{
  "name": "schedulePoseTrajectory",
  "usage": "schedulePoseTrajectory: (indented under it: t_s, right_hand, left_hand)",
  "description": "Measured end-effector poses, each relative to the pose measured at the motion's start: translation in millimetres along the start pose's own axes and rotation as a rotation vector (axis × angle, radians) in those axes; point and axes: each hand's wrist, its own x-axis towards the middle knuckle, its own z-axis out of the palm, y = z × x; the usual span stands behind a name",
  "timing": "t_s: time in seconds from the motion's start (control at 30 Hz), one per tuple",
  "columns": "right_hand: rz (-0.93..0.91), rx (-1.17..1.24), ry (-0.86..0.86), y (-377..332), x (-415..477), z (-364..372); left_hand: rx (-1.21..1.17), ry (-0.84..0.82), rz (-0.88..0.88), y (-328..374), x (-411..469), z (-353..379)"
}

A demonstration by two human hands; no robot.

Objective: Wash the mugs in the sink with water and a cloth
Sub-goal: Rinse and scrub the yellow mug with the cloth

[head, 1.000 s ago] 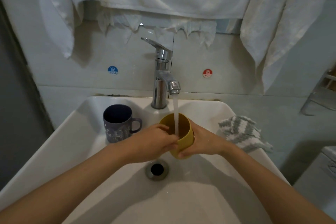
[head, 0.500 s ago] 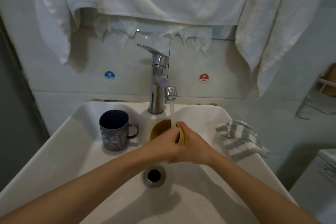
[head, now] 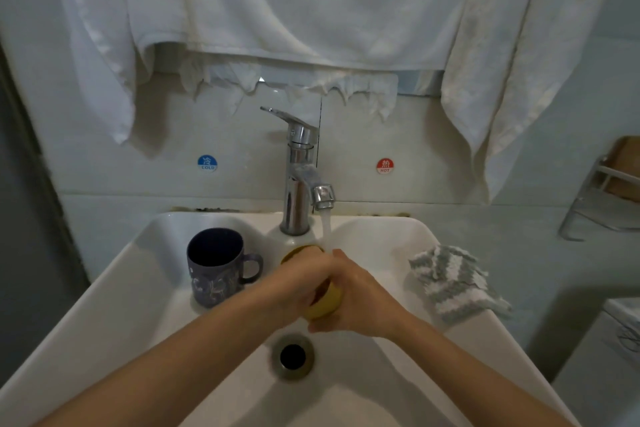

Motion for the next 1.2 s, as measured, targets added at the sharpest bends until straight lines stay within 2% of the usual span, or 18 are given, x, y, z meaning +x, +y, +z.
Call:
schedulePoseTrajectory:
  t_s: [0.03,0.07,0.1,0.13,0.17,0.23,0.3,0.4,0.5,0.67,0.77,0.83,0.9,0.97,1.0,1.07,1.13,1.2]
  right_hand:
    - [0.007,0.008,0.008,1,1,-1]
    - [0.011,0.008,0.005,2,1,-3]
    - [0.003,0.002,-0.004,3,1,-6]
    - [-0.015,-0.004,-0.014,6,2,-9]
    - [-0.023,-0.011,-0.026,7,2,-10]
    - [-0.012,-0.039,-0.065,6,2,-11]
    - [-0.017,-0.053,-0.076,8,4,-7]
    - [-0.008,-0.021,-0.085,8,3,0]
    - [0.031,0.03,-0.156,11,3,-6]
    - [-0.016,0.118,-0.282,20,5,-20]
    - [-0.039,0.097,-0.246,19,5,-14]
    - [-0.026,0.044,-0.172,21,5,-11]
    - [-0.031,-0.011,-0.116,19,3,-9]
    - [-0.043,-0.051,-0.095,15,1,-6]
    - [-0.043,-0.06,-0.09,13,1,-5]
    - [-0.013,-0.031,-0.082,11,0,-6]
    - [-0.015,-0.045,-0.075,9,0,-8]
    - [-0.027,-0.1,-0.072,10,0,-10]
  left_hand:
    - [0.046,-0.036,-0.044,-4,-9,-3]
    - [0.203,-0.168,-0.121,-7,-17,0]
    - [0.429,-0.132,0.086,-16,-12,3]
    - [0.453,-0.109,0.182,-12,7,10]
    - [0.427,-0.255,0.272,1,2,1]
    - [0.455,-0.43,0.246,-4,-9,-17]
    - [0.441,-0.416,0.188,-9,-5,-16]
    - [0.288,-0.229,0.15,-6,1,-3]
    - [0.53,-0.044,0.262,-9,-2,-2]
    - [0.51,-0.318,0.356,-24,-6,-17]
    - [0.893,-0.301,0.589,-34,2,-16]
    - [1.011,-0.292,0.575,-32,3,-15]
    - [0.835,-0.371,0.43,-26,3,-12]
    - [0.332,-0.495,0.231,-10,6,-8]
    - [0.061,-0.489,0.143,-1,8,-7]
    - [-0.263,-0.331,-0.023,14,15,1]
    - [-0.234,-0.206,-0.058,20,15,10]
    - [0.109,-0.268,0.106,16,8,11]
